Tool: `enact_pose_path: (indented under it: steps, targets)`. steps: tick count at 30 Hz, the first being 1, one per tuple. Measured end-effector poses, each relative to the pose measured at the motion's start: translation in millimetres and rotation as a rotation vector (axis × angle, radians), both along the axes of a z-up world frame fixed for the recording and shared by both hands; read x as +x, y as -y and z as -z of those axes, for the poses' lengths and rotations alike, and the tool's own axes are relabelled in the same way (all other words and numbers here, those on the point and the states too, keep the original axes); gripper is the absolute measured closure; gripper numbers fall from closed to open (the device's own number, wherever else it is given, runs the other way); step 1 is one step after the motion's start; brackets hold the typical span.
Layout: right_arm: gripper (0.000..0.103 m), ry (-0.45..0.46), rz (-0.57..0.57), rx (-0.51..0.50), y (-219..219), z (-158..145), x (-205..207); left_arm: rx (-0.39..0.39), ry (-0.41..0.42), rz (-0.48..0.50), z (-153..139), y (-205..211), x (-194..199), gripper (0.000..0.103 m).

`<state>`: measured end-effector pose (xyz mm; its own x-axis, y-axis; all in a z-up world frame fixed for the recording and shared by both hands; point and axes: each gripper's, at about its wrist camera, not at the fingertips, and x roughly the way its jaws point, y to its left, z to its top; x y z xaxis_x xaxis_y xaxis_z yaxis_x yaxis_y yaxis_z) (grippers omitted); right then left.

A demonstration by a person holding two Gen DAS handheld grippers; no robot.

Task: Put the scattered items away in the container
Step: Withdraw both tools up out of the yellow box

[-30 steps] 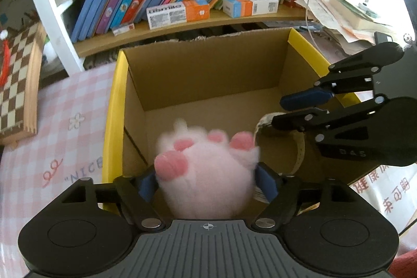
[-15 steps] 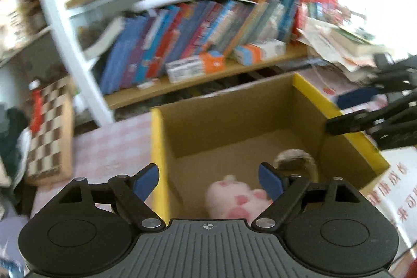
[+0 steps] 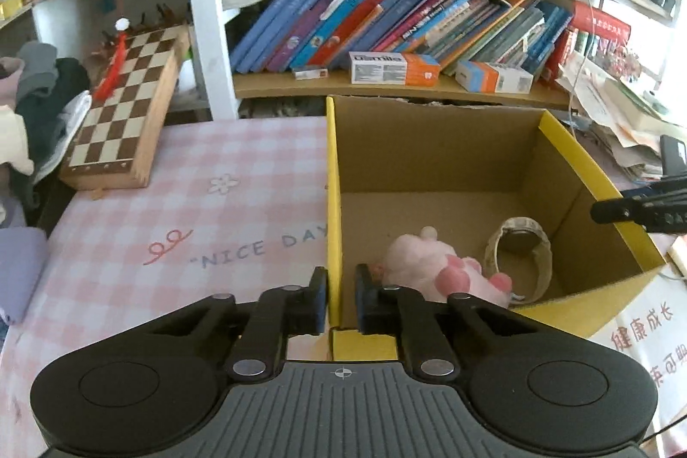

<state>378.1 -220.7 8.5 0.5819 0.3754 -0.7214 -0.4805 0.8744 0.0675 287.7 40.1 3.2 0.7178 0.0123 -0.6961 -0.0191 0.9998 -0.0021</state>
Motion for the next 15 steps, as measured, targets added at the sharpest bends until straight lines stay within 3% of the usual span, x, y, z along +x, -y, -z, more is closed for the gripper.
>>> enact_pose_path:
  steps: [6, 8, 10, 12, 15]
  targets:
    - [0.086, 0.013, -0.008, -0.044, -7, 1, 1, -0.010, 0.001, -0.008, 0, -3, -5, 0.089]
    - [0.079, 0.006, 0.021, -0.040, -6, 1, 1, -0.008, 0.004, -0.013, 0, -4, -4, 0.080]
    - [0.052, 0.032, 0.067, -0.007, -3, -4, -5, 0.022, 0.064, -0.041, -8, -1, -14, 0.055]
    - [0.052, 0.055, 0.087, 0.023, -1, -14, -18, 0.020, 0.174, -0.064, -20, -2, -31, 0.036]
    - [0.051, 0.087, 0.107, 0.067, 3, -28, -37, -0.028, 0.243, -0.049, -33, -6, -51, 0.033]
